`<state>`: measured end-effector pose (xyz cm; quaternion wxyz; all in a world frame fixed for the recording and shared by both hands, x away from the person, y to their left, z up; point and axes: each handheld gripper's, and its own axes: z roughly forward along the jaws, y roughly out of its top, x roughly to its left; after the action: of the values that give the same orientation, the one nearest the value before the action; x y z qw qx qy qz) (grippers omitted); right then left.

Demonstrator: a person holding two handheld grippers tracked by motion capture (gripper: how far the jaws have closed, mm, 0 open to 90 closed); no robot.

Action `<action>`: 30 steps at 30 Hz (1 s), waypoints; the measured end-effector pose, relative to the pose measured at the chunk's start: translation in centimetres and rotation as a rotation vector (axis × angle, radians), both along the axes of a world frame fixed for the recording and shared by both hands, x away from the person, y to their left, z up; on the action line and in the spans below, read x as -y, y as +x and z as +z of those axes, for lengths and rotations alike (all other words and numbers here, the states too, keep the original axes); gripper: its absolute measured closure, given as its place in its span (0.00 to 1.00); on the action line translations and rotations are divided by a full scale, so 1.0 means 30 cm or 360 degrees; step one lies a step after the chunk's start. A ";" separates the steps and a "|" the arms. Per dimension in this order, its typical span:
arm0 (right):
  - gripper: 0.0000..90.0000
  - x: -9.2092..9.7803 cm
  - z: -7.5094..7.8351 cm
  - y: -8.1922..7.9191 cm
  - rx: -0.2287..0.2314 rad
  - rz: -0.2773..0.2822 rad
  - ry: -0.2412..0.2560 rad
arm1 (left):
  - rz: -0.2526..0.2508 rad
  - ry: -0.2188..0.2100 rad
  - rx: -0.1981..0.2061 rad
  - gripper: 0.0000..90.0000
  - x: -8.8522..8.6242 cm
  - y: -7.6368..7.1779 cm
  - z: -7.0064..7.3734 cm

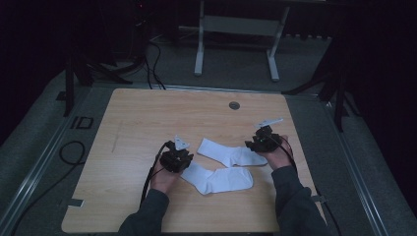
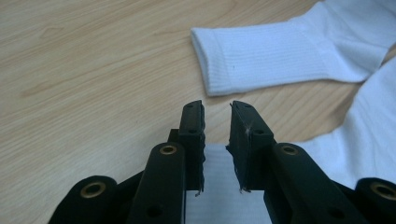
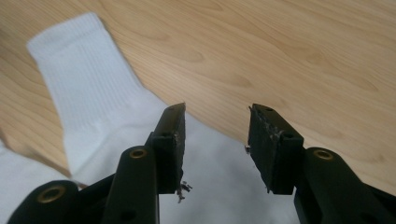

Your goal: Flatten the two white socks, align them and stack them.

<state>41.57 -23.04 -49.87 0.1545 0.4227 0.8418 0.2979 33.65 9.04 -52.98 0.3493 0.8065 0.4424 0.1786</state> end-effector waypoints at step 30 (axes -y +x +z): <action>0.55 -0.349 -0.103 0.033 -0.0062 0.0471 -0.0116 | 0.0012 0.0064 0.0052 0.80 -0.079 -0.125 -0.021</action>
<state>42.55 -12.55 -52.95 0.1077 0.2939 0.9081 0.2783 29.90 11.40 -53.62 0.3394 0.8087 0.4359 0.2019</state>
